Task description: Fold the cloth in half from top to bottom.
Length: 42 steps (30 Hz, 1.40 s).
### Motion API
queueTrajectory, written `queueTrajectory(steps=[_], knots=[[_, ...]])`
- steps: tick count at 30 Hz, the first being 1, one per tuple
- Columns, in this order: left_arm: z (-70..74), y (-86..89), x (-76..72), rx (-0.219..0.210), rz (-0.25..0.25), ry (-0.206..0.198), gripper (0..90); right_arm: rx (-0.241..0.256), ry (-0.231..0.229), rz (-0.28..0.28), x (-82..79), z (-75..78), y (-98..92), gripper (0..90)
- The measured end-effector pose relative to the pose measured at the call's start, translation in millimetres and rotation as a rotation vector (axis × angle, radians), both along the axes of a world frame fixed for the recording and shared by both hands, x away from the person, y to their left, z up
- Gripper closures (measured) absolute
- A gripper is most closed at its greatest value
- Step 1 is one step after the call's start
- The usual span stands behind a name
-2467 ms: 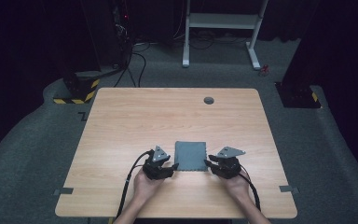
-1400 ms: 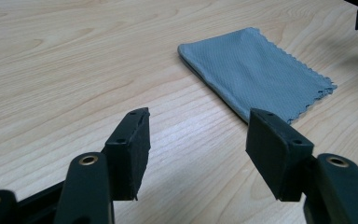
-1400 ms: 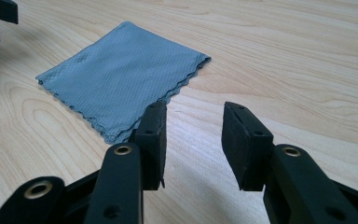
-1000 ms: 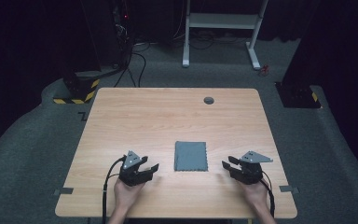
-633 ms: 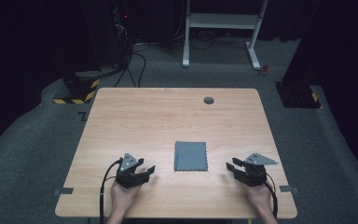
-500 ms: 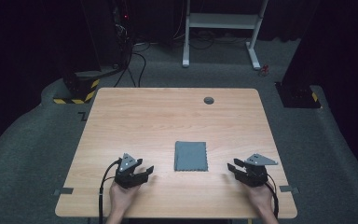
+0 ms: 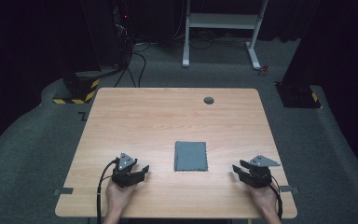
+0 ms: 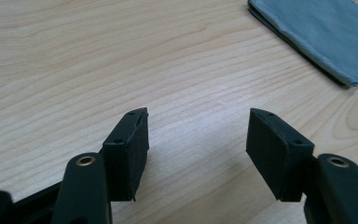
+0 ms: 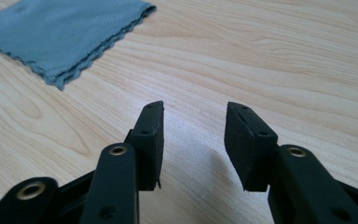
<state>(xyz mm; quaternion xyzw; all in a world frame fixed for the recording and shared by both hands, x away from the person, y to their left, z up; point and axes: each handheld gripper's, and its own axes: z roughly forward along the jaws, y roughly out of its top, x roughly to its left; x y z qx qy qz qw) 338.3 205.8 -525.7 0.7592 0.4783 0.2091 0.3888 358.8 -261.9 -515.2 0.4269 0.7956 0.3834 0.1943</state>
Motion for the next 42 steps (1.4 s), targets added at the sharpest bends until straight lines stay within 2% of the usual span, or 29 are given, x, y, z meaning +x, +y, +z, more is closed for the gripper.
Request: queueTrajectory(steps=[2,5,16,24,42], knots=[[-0.1,1.0,1.1,0.006,0.004,0.001,39.4,-0.027,-0.008,0.003,-0.3,-0.8,0.7,56.7],[-0.5,0.9,2.2,0.017,0.013,0.009,39.3,-0.042,-0.003,-0.002,1.2,-2.6,0.0,55.8],[-1.6,0.6,7.3,0.073,0.025,0.025,36.5,-0.062,0.026,-0.024,3.6,-6.6,-5.2,51.3],[-2.0,-1.1,7.7,0.076,0.015,0.028,30.9,-0.065,0.038,-0.027,4.2,-7.2,-4.5,39.2],[-2.1,-1.9,7.3,0.071,0.01,0.036,27.1,-0.065,0.044,-0.044,3.4,-7.3,-4.0,36.8]])
